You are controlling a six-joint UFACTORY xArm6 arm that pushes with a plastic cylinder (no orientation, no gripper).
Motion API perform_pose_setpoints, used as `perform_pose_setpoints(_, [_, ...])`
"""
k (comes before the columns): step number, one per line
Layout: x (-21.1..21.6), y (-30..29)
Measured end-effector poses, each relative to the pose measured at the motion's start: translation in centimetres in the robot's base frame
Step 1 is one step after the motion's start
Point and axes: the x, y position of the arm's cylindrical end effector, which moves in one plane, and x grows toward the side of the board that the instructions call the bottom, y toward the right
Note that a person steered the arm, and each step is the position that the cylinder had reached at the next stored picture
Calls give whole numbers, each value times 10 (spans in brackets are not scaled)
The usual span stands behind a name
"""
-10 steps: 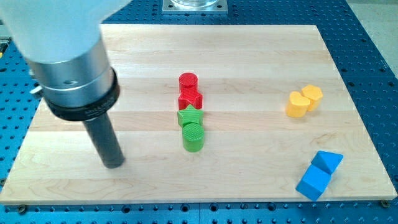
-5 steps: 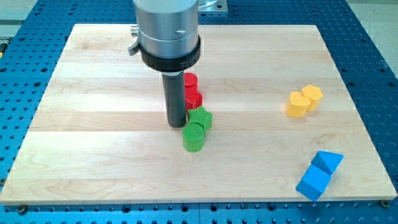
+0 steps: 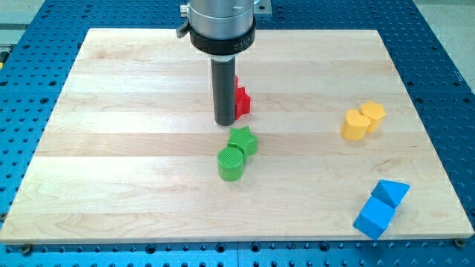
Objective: Move the green blocks top left to the blue blocks
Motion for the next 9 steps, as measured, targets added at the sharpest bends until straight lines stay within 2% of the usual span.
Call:
perform_pose_setpoints(1, [-10, 27])
perform_pose_setpoints(2, [18, 36])
perform_pose_setpoints(5, [34, 36])
perform_pose_setpoints(6, [52, 39])
perform_pose_setpoints(7, [20, 64])
perform_pose_setpoints(8, [-8, 120])
perform_pose_setpoints(9, [-8, 119])
